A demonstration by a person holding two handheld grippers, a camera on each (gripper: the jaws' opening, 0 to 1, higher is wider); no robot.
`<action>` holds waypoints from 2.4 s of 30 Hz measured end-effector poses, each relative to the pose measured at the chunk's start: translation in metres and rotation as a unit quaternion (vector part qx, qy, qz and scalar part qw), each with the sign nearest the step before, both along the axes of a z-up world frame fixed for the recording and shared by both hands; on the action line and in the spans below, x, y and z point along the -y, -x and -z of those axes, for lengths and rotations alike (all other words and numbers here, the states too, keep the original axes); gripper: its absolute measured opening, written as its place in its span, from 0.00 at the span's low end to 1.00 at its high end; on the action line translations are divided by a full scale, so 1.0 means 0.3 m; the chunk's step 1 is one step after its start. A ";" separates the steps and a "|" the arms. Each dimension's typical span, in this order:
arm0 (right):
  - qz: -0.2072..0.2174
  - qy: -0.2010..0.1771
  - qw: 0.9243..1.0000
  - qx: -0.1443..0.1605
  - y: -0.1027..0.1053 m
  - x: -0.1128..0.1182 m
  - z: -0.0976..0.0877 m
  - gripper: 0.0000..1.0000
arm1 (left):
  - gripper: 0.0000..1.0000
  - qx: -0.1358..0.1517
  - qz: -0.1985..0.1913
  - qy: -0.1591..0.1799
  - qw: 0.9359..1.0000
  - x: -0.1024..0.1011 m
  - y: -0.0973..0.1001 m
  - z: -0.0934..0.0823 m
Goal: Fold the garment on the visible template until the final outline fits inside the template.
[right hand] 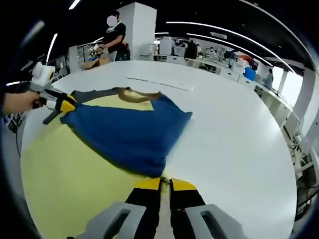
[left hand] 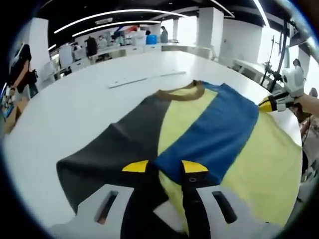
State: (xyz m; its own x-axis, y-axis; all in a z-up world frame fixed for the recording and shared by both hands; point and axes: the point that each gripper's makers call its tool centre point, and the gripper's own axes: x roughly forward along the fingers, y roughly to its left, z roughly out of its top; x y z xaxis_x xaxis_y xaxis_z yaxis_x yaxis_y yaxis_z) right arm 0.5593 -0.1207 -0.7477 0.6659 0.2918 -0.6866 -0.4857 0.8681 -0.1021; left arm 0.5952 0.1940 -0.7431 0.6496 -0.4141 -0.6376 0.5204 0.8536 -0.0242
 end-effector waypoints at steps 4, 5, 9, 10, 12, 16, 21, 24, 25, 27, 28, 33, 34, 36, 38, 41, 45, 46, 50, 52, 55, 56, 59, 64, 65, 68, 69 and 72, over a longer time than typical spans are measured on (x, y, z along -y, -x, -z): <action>-0.041 0.028 0.999 0.017 0.000 -0.023 -0.013 0.09 | 0.27 -0.001 0.011 0.004 1.000 0.004 0.024 -0.007; -0.048 0.042 0.998 0.024 -0.003 -0.020 -0.015 0.09 | 0.29 0.000 0.011 0.004 1.000 0.003 0.030 -0.010; -0.073 0.064 0.995 0.032 -0.003 -0.037 -0.011 0.09 | 0.29 -0.001 0.019 0.009 1.000 0.006 0.060 -0.023; -0.077 0.068 0.994 0.031 -0.003 -0.038 -0.008 0.08 | 0.29 -0.001 0.020 0.012 1.000 0.008 0.073 -0.028; -0.083 0.078 0.993 0.032 -0.005 -0.037 -0.003 0.06 | 0.30 -0.001 0.025 0.020 1.000 0.017 0.097 -0.037; -0.084 0.080 0.993 0.033 -0.007 -0.040 -0.005 0.05 | 0.31 -0.003 0.042 0.022 0.999 0.038 0.139 -0.040; -0.085 0.080 0.993 0.032 -0.008 -0.041 -0.002 0.04 | 0.32 -0.003 0.058 0.018 0.998 0.057 0.170 -0.032; -0.084 0.080 0.993 0.033 -0.007 -0.044 -0.005 0.04 | 0.31 -0.004 0.059 0.019 0.998 0.053 0.167 -0.025; -0.084 0.080 0.993 0.034 -0.008 -0.044 -0.005 0.04 | 0.30 -0.004 0.059 0.019 0.998 0.053 0.170 -0.023; -0.085 0.080 0.993 0.035 -0.007 -0.045 -0.006 0.04 | 0.28 -0.001 0.063 0.019 0.998 0.055 0.169 -0.019; -0.085 0.080 0.993 0.035 -0.006 -0.045 -0.006 0.04 | 0.27 -0.001 0.065 0.020 0.998 0.057 0.169 -0.018; -0.084 0.082 0.992 0.036 -0.009 -0.041 -0.002 0.02 | 0.19 -0.005 0.075 0.018 0.997 0.071 0.177 -0.001; -0.083 0.081 0.993 0.036 -0.009 -0.042 -0.002 0.01 | 0.17 -0.006 0.081 0.014 0.997 0.076 0.181 0.007; -0.081 0.081 0.993 0.037 -0.011 -0.040 -0.002 0.00 | 0.13 -0.008 0.088 0.006 0.996 0.081 0.188 0.018; -0.082 0.082 0.993 0.037 -0.011 -0.040 -0.001 0.00 | 0.13 -0.005 0.089 -0.004 0.996 0.078 0.188 0.024; -0.086 0.090 0.992 0.036 -0.008 -0.038 0.005 0.00 | 0.10 0.000 0.086 -0.004 0.996 0.076 0.183 0.019; -0.101 0.103 0.989 0.034 0.003 -0.045 0.014 0.05 | 0.07 0.001 0.084 -0.004 0.996 0.074 0.179 0.018; -0.103 0.107 0.988 0.038 0.000 -0.044 0.014 0.04 | 0.06 0.001 0.084 -0.005 0.996 0.073 0.178 0.018; -0.100 0.114 0.988 0.041 -0.008 -0.037 0.011 0.00 | 0.00 0.004 0.085 -0.004 0.996 0.074 0.177 0.016; -0.098 0.113 0.988 0.041 -0.011 -0.035 0.011 0.00 | 0.00 0.003 0.081 -0.003 0.997 0.073 0.177 0.015; -0.097 0.113 0.988 0.044 -0.013 -0.032 0.007 0.00 | 0.00 0.001 0.076 0.001 0.997 0.070 0.178 0.012; -0.097 0.113 0.988 0.045 -0.011 -0.031 0.002 0.00 | 0.00 0.003 0.073 0.004 0.997 0.068 0.177 0.007; -0.096 0.107 0.988 0.048 -0.005 -0.028 -0.012 0.00 | 0.00 0.005 0.071 0.005 0.997 0.062 0.179 0.001; -0.107 0.107 0.987 0.044 0.004 -0.033 -0.010 0.00 | 0.00 0.009 0.071 0.005 0.997 0.054 0.189 -0.006; -0.109 0.108 0.987 0.042 0.006 -0.033 -0.008 0.00 | 0.00 0.010 0.073 0.005 0.997 0.055 0.190 -0.005; -0.112 0.114 0.987 0.030 0.010 -0.030 0.012 0.00 | 0.00 0.012 0.083 -0.009 0.996 0.057 0.197 0.005; -0.112 0.114 0.987 0.029 0.009 -0.030 0.014 0.00 | 0.00 0.014 0.087 -0.014 0.996 0.058 0.199 0.007; -0.110 0.116 0.987 0.027 0.006 -0.029 0.014 0.00 | 0.00 0.020 0.100 -0.031 0.994 0.061 0.212 0.004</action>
